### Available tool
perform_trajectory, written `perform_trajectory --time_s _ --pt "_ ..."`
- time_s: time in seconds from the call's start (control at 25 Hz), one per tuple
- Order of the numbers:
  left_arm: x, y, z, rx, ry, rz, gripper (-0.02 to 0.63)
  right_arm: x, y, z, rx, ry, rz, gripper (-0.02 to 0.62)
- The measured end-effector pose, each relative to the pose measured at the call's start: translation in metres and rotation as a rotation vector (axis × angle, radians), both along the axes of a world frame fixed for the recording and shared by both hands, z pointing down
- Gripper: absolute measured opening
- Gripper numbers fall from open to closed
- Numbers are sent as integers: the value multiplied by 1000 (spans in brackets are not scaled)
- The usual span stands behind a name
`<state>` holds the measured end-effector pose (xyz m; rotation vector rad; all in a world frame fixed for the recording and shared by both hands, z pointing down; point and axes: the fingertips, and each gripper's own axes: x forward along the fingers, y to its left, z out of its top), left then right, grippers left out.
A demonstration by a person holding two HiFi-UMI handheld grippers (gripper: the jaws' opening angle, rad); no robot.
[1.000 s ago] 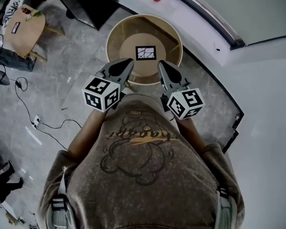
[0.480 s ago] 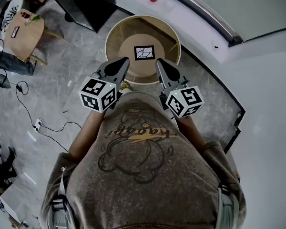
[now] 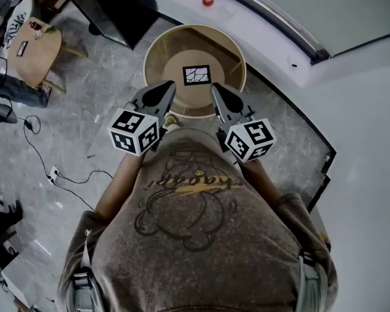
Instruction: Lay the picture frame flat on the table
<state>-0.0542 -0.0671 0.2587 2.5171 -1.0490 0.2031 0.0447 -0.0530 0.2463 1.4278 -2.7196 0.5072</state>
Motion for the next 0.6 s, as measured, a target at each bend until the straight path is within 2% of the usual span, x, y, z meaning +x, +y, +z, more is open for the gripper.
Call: perform_trajectory --time_s 0.6 --pt "11 -10 -3 3 6 -8 17 20 -10 0 -7 9 19 20"
